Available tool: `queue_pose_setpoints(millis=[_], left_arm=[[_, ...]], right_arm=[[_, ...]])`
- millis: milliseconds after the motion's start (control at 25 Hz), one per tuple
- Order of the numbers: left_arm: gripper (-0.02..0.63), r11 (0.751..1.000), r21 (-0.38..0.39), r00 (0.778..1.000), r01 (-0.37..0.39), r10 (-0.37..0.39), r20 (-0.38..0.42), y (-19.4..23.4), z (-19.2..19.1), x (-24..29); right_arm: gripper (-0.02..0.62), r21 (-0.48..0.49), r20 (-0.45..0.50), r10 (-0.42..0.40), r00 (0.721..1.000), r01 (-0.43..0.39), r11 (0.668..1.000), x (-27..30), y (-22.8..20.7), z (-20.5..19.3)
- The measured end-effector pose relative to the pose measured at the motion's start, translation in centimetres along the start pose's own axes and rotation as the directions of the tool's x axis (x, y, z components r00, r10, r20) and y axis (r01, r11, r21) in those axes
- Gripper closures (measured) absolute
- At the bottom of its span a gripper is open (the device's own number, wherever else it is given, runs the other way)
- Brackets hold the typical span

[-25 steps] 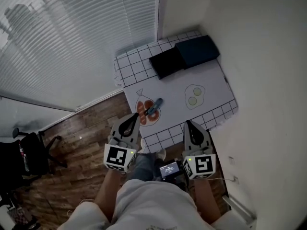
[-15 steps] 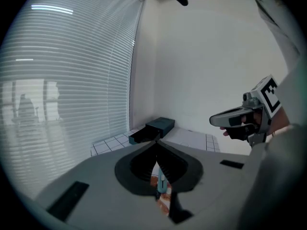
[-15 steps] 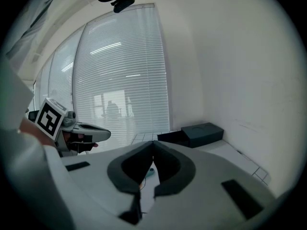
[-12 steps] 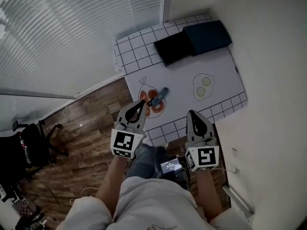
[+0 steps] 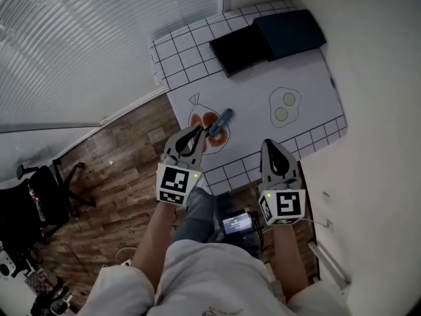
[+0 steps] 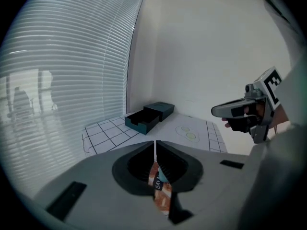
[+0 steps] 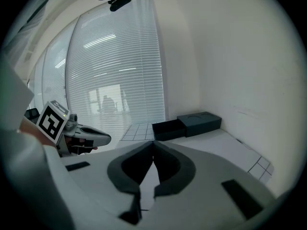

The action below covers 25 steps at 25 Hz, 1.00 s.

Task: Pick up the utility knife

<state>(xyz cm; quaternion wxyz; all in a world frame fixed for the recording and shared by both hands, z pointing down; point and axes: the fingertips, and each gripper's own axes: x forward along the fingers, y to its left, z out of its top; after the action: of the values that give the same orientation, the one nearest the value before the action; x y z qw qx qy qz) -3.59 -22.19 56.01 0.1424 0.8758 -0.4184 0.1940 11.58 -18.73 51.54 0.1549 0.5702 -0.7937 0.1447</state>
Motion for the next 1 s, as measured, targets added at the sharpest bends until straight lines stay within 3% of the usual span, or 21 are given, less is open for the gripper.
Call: queue_pose_setpoints(millis=[320,880,1000], left_arm=[[0.598,0.998,-0.031,0.995,0.051,-0.053,-0.082,-0.2,-3.5,2.4],[0.595,0.990,0.025,0.972,0.138,-0.130,-0.195,-0.9,-7.0,6.0],[0.564,0.988,0.018,0.967,0.154,-0.147,-0.209,-0.9,-7.4,6.4]], right_arm=[[0.589,0.014,-0.063,-0.021,0.998,0.022,1.000,2.3,-0.7,-3.6],[0.589,0.076,-0.147,-0.024,0.989,0.036,0.997,2.6,0.3,-7.7],[0.589,0.085,-0.159,-0.013,0.987,0.027,0.996,2.8,0.7,-8.2]])
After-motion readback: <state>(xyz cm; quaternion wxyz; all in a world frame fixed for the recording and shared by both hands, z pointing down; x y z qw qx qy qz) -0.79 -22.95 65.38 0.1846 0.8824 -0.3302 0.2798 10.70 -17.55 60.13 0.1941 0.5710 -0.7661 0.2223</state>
